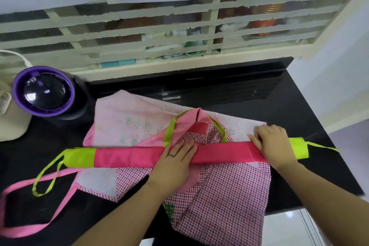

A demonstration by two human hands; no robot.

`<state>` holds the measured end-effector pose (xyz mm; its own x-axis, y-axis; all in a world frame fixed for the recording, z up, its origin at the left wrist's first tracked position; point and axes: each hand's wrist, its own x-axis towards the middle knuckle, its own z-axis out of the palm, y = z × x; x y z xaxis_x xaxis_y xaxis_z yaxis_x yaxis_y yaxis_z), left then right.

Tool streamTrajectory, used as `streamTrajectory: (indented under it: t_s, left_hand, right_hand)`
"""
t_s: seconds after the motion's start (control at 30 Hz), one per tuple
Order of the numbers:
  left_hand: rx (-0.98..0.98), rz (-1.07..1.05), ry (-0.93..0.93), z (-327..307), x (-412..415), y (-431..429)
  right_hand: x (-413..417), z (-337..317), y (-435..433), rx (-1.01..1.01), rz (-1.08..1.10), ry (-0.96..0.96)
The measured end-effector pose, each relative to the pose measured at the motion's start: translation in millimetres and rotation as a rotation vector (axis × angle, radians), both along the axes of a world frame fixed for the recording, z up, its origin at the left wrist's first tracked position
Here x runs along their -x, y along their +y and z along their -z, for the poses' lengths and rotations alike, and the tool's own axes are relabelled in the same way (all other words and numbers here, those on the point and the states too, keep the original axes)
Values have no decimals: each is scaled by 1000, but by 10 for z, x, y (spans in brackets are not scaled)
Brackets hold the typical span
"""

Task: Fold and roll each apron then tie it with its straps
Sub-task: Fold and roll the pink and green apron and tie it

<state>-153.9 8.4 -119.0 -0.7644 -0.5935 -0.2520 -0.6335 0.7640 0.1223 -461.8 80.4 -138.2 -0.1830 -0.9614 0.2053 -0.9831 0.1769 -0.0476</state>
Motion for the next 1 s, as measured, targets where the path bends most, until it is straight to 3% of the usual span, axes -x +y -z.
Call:
streamTrajectory:
  t_s: [0.1, 0.17, 0.27, 0.33, 0.47, 0.6, 0.77, 0.93, 1.0]
  left_hand:
    - [-1, 2, 13, -1, 33, -1]
    - [18, -27, 56, 56, 28, -16]
    - [20, -43, 63, 13, 61, -9]
    - [67, -26, -11, -23, 102, -19]
    - [97, -50, 19, -141, 141, -99]
    - [52, -61, 23, -450, 144, -271]
    - [-416, -85, 163, -1216, 96, -556]
    - [-703, -173, 414, -2297, 103, -805]
    - [-739, -216, 628, -2623, 137, -849]
  right_hand:
    - [-152, -178, -19, 148, -61, 6]
    - [-475, -347, -32, 181, -258, -112]
    - [-1007, -359, 38, -37, -470, -216]
    - [-1146, -267, 43, -127, -462, -176]
    - [-1107, -309, -104, -148, -348, -211]
    - [-1030, -694, -302, -369, -312, -201]
    - [-884, -1488, -613, -471, -235, -294]
    - [-804, -2434, -798, -393, -279, -762]
    - [-812, -2758, -856, -290, -305, -884]
